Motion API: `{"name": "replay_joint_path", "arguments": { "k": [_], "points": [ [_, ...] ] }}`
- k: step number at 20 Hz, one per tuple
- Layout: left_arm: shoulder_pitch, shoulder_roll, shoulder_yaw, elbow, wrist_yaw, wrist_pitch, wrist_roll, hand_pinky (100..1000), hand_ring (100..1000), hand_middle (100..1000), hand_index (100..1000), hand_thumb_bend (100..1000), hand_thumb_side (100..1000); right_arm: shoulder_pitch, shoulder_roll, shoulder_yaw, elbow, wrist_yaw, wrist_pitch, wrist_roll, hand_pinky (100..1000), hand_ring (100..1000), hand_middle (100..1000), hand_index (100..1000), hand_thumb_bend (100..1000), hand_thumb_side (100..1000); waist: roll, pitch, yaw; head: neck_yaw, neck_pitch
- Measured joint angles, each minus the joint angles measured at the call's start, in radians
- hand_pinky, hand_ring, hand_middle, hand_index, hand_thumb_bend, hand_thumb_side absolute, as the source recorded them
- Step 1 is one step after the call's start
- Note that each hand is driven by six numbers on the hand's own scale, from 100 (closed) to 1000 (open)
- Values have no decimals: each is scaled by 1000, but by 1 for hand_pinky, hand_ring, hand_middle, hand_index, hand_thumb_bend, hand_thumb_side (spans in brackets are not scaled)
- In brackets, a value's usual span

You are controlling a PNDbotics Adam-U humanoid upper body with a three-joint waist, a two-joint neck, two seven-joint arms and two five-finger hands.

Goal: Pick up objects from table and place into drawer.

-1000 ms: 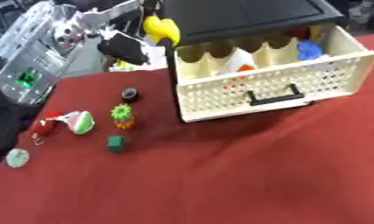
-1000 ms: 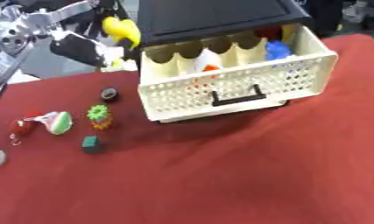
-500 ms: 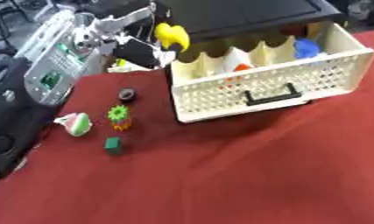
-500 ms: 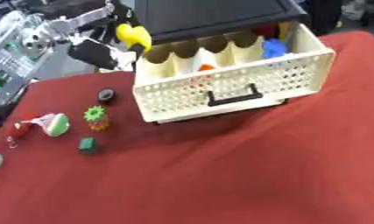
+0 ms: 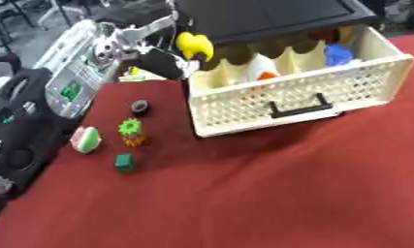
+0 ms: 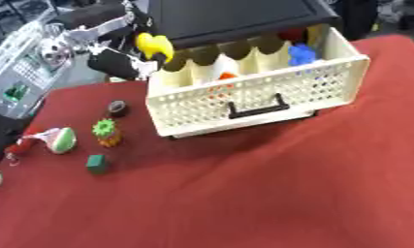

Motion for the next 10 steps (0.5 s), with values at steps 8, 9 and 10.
{"name": "replay_joint_path", "arguments": {
  "k": [8, 9, 10],
  "points": [
    [-2, -12, 5, 40, -7, -16, 5, 278, 375, 406, 808, 100, 513, 0, 5, 0, 0, 0, 5, 2, 567, 449, 389, 623, 100, 1000, 1, 0, -5, 1, 0],
    [-2, -12, 5, 41, -8, -17, 5, 280, 378, 410, 821, 100, 523, 0, 5, 0, 0, 0, 5, 2, 567, 449, 389, 623, 100, 1000, 1, 0, -5, 1, 0],
    [-2, -13, 6, 43, -8, -18, 4, 283, 383, 416, 833, 100, 534, 0, 5, 0, 0, 0, 6, 1, 567, 448, 388, 623, 100, 1000, 1, 0, -5, 1, 0]
  ]
}}
